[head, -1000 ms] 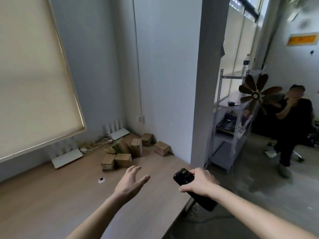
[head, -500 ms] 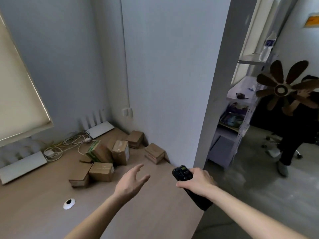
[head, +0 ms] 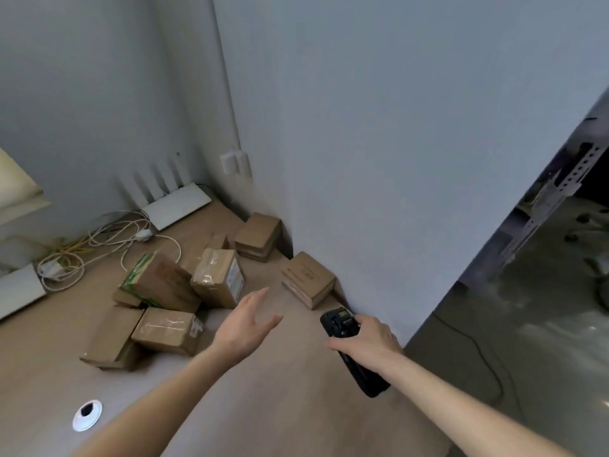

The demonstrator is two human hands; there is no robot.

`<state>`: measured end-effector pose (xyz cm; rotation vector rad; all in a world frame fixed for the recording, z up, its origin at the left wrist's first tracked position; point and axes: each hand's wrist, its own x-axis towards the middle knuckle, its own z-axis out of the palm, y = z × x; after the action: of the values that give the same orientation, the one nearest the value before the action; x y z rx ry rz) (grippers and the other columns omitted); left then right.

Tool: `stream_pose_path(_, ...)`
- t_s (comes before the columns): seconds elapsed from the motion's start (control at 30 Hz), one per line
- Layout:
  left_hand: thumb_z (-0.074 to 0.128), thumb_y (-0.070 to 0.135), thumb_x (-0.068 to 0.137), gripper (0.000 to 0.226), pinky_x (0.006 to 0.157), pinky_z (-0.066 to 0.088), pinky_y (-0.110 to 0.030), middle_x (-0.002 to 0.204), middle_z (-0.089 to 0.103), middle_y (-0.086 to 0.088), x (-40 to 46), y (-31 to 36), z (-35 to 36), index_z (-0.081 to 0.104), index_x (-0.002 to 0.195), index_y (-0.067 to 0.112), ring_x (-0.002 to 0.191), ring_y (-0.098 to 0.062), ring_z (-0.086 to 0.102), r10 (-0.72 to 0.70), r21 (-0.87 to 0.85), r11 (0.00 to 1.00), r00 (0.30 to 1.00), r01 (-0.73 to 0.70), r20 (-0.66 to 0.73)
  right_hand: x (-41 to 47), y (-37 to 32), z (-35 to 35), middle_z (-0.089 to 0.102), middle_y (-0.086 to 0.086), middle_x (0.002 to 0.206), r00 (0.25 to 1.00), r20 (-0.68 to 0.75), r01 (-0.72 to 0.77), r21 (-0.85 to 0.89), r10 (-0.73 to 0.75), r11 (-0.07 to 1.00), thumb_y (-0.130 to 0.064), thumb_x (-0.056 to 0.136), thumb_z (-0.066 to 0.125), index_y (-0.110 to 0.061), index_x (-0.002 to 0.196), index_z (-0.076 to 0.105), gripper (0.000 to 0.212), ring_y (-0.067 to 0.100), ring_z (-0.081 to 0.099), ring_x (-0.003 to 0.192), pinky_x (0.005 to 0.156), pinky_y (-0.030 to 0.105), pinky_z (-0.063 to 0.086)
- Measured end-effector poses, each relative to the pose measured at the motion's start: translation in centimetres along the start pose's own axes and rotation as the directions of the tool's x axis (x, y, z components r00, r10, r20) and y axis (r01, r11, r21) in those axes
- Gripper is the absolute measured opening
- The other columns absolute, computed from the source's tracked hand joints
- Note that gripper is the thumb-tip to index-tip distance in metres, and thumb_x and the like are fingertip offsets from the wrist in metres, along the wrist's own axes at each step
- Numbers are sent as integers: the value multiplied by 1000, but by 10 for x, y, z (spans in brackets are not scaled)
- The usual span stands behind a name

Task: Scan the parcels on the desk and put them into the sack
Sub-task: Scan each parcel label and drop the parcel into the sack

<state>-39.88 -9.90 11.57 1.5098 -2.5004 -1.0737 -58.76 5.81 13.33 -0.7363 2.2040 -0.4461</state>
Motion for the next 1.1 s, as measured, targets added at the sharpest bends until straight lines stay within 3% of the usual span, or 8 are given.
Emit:
stream_pose_path(0.23, 56, 51, 97, 69, 119, 26, -41, 168, 8, 3, 125, 6, 31, 27, 156, 33, 152, -22, 21, 0, -30, 1000, 1000, 0, -6, 118, -20, 18, 72, -13, 105, 1000, 27, -10, 61, 8, 998, -65, 53, 73, -42, 114, 64, 66, 14, 69, 95, 84, 37, 61)
stream_pose_path(0.4, 63, 42, 95, 79, 119, 28, -42, 165, 25, -2, 179, 4, 52, 19, 159, 24, 150, -22, 27, -35, -111, 993, 998, 42, 58, 166, -24, 23, 72, -15, 102, 999, 41, -8, 126, 3, 992, -64, 57, 76, -40, 116, 65, 65, 11, 69, 91, 82, 37, 62)
stream_pose_path(0.5, 68, 36, 93, 94, 118, 29, -42, 165, 25, -4, 197, 4, 60, 6, 161, 21, 149, -24, 28, -115, -208, 968, 986, 139, 124, 185, -20, 26, 71, -17, 101, 999, 51, -12, 157, 4, 987, -62, 58, 80, -40, 116, 64, 64, 9, 68, 91, 83, 37, 62)
stream_pose_path(0.6, 69, 30, 93, 94, 115, 34, -40, 160, 34, -8, 205, 0, 65, 5, 161, 18, 145, -26, 36, -173, -244, 946, 969, 214, 179, 195, -18, 30, 69, -16, 101, 997, 79, -29, 214, 12, 976, -55, 64, 85, -40, 113, 62, 56, 10, 68, 93, 86, 36, 60)
stream_pose_path(0.83, 65, 34, 93, 70, 98, 41, -32, 141, 44, -8, 183, -14, 55, 35, 153, 18, 125, -22, 47, -234, -227, 936, 958, 269, 168, 188, -20, 36, 66, -16, 101, 999, 51, -20, 358, 2, 933, -47, 70, 90, -33, 112, 60, 54, 10, 66, 96, 86, 32, 56)
stream_pose_path(1.03, 71, 29, 89, 34, 88, 58, -36, 114, 63, -4, 126, -25, 42, 49, 113, 19, 97, -14, 63, -272, -448, 844, 955, 296, 118, 138, -24, 35, 74, -8, 98, 995, 89, -4, 420, -37, 908, -39, 77, 89, -33, 105, 69, 35, 13, 71, 91, 74, 28, 57)
stream_pose_path(1.1, 69, 32, 90, 33, 87, 58, -38, 113, 62, -3, 99, -25, 32, 50, 114, 19, 98, -15, 62, -279, -485, 831, 958, 272, 59, 112, -25, 33, 74, -10, 98, 993, 79, 43, 404, -82, 914, -37, 75, 91, -36, 102, 69, 35, 11, 70, 91, 75, 27, 57)
